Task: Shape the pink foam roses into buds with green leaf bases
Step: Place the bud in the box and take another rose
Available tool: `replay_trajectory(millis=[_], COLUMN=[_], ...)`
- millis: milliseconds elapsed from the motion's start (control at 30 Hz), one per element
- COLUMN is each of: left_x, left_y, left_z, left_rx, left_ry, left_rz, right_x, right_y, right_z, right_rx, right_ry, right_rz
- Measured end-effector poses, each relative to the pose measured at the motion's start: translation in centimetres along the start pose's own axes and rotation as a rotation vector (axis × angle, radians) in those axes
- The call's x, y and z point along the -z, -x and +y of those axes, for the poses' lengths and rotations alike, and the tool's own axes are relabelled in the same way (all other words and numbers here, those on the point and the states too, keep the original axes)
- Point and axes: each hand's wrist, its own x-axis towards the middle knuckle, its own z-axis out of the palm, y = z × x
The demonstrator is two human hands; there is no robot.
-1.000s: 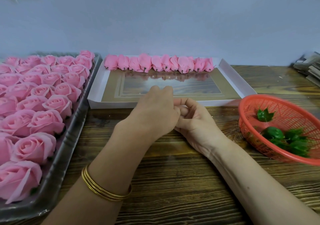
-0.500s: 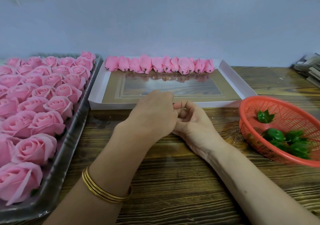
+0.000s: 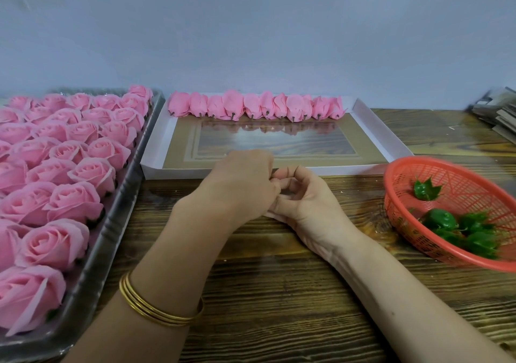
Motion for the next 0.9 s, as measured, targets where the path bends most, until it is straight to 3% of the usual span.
replay_trajectory(millis=[900], left_x=[1.03], left_y=[0.07], left_z=[-1.0], left_rx=[-0.036], left_ry=[0.078], left_rz=[-0.034], right_x=[0.53], right_y=[-0.17], right_z=[-0.61], right_rx=[-0.146], right_ry=[0.004], right_rz=[-0.022])
